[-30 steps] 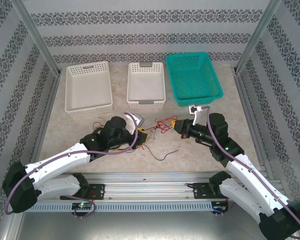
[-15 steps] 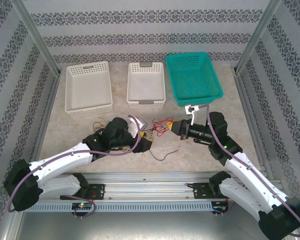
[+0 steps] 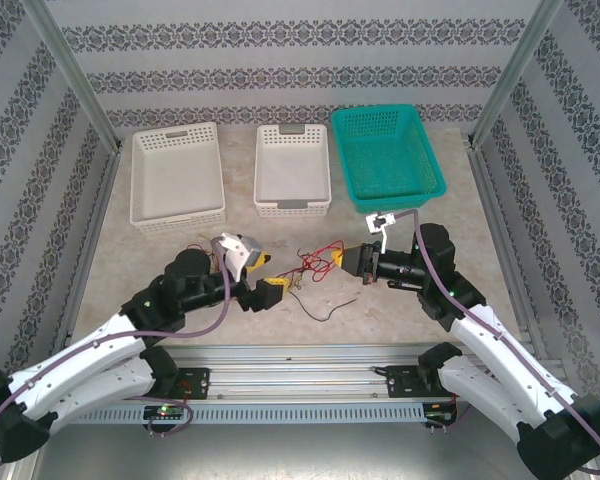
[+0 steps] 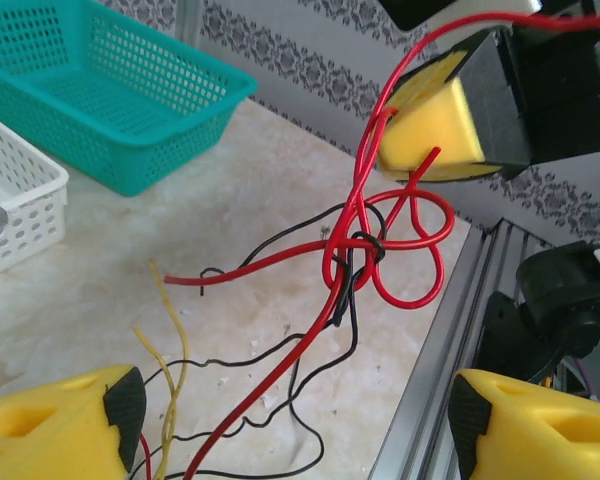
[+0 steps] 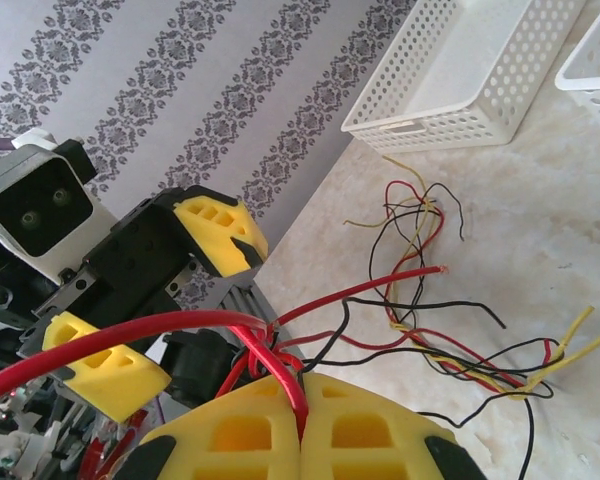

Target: Untangle the cables

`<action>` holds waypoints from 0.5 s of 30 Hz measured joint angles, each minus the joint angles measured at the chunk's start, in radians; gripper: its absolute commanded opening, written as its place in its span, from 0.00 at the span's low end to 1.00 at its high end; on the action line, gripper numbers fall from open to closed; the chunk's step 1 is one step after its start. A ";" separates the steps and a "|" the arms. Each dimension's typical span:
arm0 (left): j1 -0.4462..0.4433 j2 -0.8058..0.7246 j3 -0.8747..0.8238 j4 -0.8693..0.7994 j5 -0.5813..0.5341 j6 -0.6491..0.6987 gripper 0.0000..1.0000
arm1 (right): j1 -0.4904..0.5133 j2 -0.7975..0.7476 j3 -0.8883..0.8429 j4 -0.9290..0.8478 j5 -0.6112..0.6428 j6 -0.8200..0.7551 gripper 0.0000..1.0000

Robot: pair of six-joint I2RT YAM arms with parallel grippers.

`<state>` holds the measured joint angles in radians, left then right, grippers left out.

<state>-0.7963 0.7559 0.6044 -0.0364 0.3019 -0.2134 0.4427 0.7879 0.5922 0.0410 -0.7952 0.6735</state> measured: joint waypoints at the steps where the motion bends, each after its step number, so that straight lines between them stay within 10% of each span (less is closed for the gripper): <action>1: 0.000 -0.011 -0.011 0.000 -0.004 -0.001 0.81 | 0.000 -0.002 0.002 0.000 -0.006 0.000 0.00; 15: 0.000 0.109 -0.088 0.049 0.011 -0.003 0.81 | 0.001 -0.010 0.015 0.024 -0.114 0.012 0.00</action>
<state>-0.7963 0.8650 0.5163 0.0128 0.3134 -0.2165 0.4435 0.7784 0.6071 0.0647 -0.9089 0.6857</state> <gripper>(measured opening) 0.822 0.044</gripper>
